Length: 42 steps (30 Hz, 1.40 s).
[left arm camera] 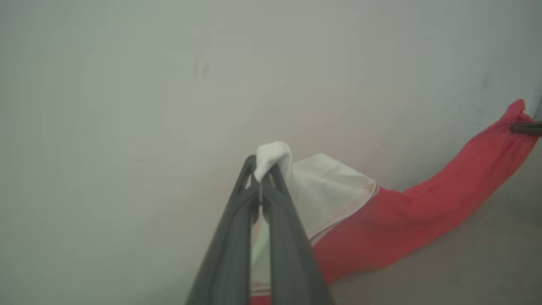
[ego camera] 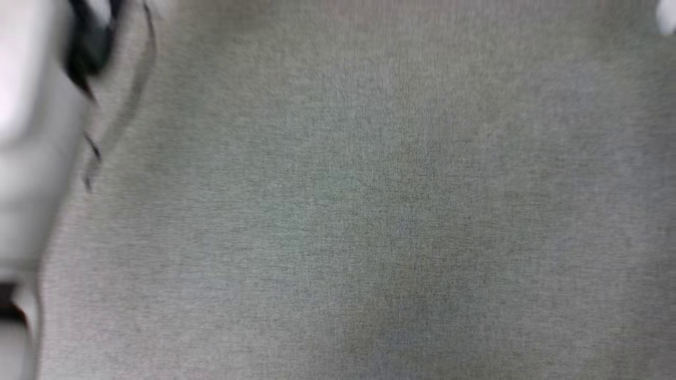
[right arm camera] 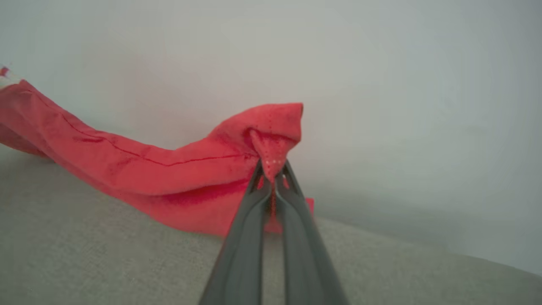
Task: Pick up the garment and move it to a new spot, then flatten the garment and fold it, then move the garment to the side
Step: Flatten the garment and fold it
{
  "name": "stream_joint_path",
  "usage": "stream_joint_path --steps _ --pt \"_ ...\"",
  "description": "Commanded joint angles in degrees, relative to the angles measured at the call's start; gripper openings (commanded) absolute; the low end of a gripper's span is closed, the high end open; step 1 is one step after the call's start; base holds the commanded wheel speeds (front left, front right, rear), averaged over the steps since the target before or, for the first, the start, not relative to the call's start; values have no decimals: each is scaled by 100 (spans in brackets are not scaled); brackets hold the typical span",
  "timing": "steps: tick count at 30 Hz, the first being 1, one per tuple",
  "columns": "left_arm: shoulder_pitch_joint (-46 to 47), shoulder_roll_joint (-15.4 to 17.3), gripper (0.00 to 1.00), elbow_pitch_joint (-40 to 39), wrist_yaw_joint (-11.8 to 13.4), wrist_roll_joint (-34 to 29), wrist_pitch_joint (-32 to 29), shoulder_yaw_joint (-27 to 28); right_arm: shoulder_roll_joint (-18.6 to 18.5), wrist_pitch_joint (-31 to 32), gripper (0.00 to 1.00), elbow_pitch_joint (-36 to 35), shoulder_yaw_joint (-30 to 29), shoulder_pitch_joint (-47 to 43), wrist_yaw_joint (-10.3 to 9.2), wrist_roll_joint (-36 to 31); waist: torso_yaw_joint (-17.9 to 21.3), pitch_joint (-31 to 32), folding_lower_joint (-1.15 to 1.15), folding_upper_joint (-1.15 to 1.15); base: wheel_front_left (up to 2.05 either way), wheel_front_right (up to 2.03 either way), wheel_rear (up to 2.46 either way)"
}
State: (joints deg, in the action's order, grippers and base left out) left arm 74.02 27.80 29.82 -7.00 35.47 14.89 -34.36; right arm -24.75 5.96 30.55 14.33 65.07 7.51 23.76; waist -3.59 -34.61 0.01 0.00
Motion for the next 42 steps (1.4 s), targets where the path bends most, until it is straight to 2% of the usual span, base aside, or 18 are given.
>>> stream_joint_path --steps 1,5,10,15,20,23,30,38,42 --pt "-406 -45 0 -126 4 12 38 -39 -61 -75 0 -10 87 -328 -4 96 -74 367 -1 0 0 0 0" --pt "-1539 62 0 -621 100 -91 41 -219 -196 -165 0 -151 301 -1167 -5 368 -132 826 -1 0 0 0 0" --pt "-2858 255 0 -1113 294 239 -37 -248 -291 -223 0 -340 430 -2224 -4 634 -170 1395 -1 0 0 0 0" --pt "-4141 754 0 -1519 404 648 -263 -267 -402 -131 0 -625 475 -3181 -4 990 -195 1839 -1 0 0 0 0" --pt "-5272 1283 0 -2023 297 959 -567 -506 -529 -65 0 -859 433 -4004 -4 1144 -233 2202 -1 0 0 0 0" --pt "-5860 1523 0 -2441 379 1193 -742 -576 -577 14 0 -975 347 -4454 -4 1166 -256 2404 -1 0 0 0 0" --pt "-6903 1977 0 -3412 662 1712 -1157 -708 -581 292 0 -1463 8 -5586 -4 1510 -273 2821 -1 0 0 0 0" --pt "-7807 2362 0 -4304 1012 2051 -1441 -925 -763 649 0 -2426 -202 -6721 -3 1822 -126 3103 -1 0 0 0 0" --pt "-8040 2580 0 -4556 1062 2062 -1525 -997 -818 697 0 -2772 -419 -7117 -3 1830 -62 3122 -1 0 0 0 0"
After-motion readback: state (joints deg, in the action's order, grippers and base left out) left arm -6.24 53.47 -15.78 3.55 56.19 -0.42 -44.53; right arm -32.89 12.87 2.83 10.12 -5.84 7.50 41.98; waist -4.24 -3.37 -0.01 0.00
